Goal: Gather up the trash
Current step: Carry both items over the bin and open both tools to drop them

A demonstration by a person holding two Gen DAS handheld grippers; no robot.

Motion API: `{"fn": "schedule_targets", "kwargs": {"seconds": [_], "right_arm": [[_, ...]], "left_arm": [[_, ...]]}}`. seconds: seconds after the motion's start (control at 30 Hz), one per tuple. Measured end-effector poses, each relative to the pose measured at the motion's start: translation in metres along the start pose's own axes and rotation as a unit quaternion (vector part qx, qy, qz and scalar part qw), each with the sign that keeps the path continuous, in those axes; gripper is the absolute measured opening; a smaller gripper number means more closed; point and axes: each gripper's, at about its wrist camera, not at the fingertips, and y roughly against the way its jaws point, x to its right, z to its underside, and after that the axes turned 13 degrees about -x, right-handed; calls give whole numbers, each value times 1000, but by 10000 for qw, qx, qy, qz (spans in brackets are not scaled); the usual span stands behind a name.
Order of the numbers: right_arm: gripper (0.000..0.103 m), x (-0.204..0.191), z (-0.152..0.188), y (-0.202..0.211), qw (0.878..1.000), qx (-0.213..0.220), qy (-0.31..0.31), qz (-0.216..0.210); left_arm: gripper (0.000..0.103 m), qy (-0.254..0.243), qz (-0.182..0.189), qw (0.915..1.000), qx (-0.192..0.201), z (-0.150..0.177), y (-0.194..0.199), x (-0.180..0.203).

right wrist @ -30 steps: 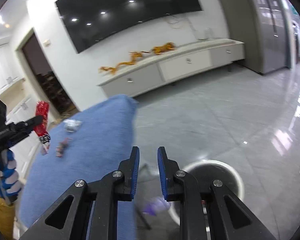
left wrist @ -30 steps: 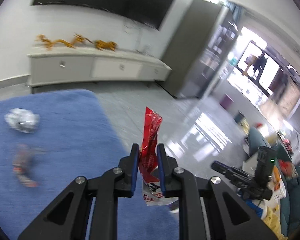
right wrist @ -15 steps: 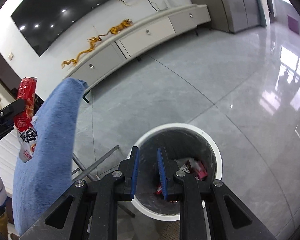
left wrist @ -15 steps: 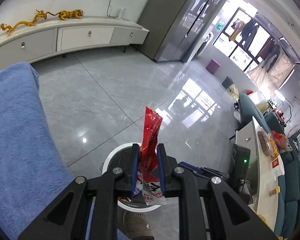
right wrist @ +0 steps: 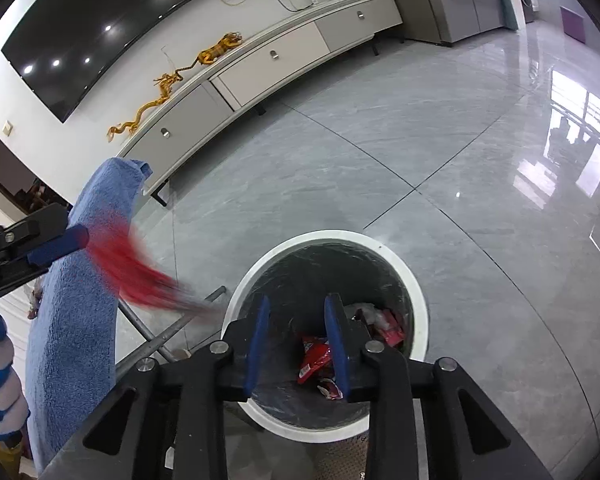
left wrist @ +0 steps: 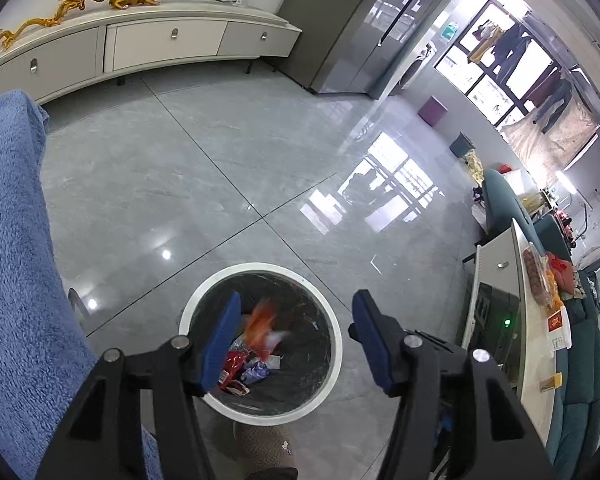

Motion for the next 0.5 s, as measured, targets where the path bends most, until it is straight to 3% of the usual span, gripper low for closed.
{"fn": "schedule_targets", "kwargs": {"seconds": [0.2, 0.5], "right_arm": [[28, -10, 0, 14, 9999, 84, 66, 40], [30, -79, -1, 45, 9973, 402, 617, -3]], "left_arm": [[57, 64, -58, 9998, 150, 4, 19, -7], [57, 325, -479, 9944, 887, 44, 109, -61]]}}
